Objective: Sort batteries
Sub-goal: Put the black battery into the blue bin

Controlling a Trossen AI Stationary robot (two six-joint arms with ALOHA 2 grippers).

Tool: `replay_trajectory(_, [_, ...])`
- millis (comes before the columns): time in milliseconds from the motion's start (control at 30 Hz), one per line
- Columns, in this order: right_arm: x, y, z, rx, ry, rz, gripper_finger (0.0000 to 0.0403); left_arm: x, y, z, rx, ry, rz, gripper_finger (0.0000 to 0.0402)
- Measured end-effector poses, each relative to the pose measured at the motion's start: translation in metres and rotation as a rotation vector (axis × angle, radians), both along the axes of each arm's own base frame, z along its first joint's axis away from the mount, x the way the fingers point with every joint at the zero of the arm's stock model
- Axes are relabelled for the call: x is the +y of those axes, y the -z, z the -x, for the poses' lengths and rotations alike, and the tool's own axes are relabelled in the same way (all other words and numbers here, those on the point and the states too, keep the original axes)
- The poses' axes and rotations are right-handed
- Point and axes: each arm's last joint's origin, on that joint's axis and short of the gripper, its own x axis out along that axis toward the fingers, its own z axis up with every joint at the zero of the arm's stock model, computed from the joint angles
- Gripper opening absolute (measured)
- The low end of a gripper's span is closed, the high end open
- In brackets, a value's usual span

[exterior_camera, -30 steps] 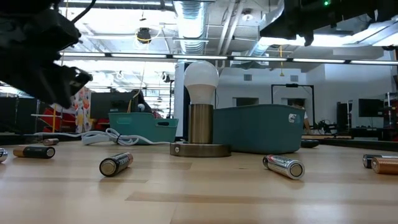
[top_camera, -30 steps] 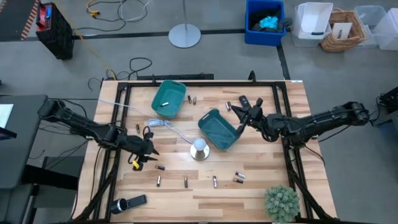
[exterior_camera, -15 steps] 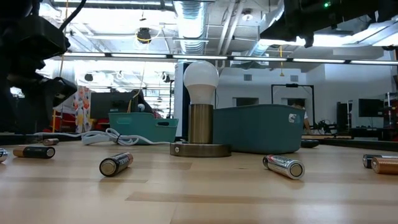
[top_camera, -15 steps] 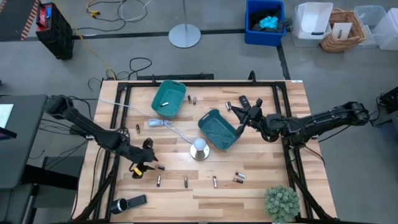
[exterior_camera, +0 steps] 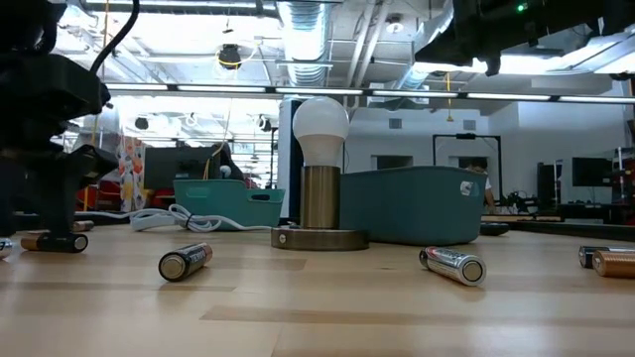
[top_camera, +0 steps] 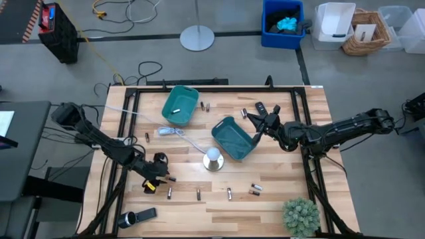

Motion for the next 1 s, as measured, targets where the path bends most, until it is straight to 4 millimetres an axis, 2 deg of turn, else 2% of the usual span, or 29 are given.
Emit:
replay_trajectory(500, [0.000, 0.001, 0.000, 0.016, 0.000, 0.003, 0.0023, -0.002, 0.012, -0.006, 0.020, -0.037, -0.037, 0.0191])
replay_trajectory(1000, [0.000, 0.001, 0.000, 0.020, -0.001, 0.005, 0.0023, 0.000, 0.014, -0.004, 0.051, -0.091, -0.034, 0.0090])
